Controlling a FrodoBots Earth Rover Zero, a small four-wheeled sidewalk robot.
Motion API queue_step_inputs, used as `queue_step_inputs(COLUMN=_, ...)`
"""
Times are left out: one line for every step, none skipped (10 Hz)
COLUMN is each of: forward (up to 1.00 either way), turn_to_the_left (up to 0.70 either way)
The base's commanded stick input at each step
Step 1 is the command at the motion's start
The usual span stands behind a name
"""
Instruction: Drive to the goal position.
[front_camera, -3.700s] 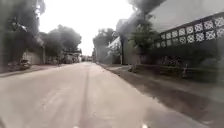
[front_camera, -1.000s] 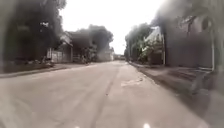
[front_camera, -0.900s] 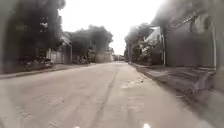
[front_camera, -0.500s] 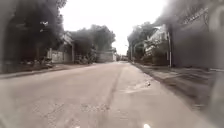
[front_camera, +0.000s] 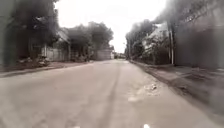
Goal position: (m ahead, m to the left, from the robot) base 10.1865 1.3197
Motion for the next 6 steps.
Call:
queue_step_inputs(forward=0.85, turn_to_the_left=0.01)
queue_step_inputs(forward=0.85, turn_to_the_left=0.04)
queue_step_inputs(forward=0.85, turn_to_the_left=-0.3)
queue_step_inputs(forward=0.85, turn_to_the_left=-0.22)
queue_step_inputs(forward=0.85, turn_to_the_left=0.08)
queue_step_inputs(forward=0.85, turn_to_the_left=0.06)
